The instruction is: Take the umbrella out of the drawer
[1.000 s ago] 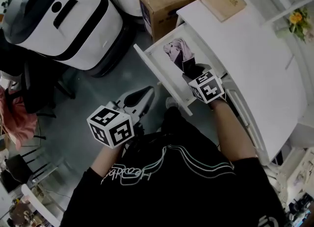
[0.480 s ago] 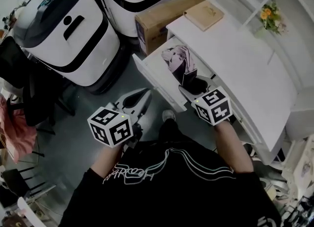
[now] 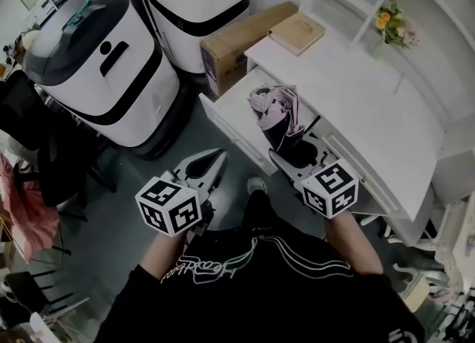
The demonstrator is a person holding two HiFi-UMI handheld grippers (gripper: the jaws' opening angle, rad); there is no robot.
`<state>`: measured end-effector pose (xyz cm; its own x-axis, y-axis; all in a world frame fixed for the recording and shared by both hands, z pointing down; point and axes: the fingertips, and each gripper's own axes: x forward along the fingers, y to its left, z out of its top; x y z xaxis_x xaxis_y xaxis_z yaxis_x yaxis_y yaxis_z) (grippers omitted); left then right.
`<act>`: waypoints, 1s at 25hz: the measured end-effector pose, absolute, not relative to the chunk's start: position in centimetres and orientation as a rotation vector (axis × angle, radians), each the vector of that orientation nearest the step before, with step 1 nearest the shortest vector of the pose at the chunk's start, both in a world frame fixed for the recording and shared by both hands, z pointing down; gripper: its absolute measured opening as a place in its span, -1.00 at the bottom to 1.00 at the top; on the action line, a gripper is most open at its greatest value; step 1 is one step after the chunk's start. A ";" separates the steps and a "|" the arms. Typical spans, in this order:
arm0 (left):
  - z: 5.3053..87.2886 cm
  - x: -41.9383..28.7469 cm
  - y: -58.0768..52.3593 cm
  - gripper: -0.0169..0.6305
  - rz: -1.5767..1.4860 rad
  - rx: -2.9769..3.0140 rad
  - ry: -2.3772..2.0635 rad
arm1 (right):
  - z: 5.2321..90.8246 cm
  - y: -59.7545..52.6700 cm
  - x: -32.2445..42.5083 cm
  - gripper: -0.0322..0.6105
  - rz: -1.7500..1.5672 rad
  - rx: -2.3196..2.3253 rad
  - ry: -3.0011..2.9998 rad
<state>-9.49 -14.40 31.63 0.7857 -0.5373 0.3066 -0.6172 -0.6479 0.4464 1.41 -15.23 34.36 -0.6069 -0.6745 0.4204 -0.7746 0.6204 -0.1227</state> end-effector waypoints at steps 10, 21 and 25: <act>31.8 -9.2 -13.7 -0.89 0.196 2.440 -0.822 | 34.9 -14.1 1.0 -0.23 0.462 1.163 -2.535; 32.3 -8.8 -14.9 -0.89 0.211 2.434 -0.825 | 35.2 -15.0 1.6 -0.23 0.489 1.181 -2.530; 32.2 -8.6 -15.3 -0.89 0.217 2.443 -0.821 | 35.4 -15.4 1.8 -0.23 0.503 1.190 -2.535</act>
<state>-8.60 -15.27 32.22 0.8004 -0.5107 0.3139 -0.5991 -0.6632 0.4486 1.77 -15.37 35.40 -0.6143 -0.6773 0.4049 -0.7806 0.5969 -0.1857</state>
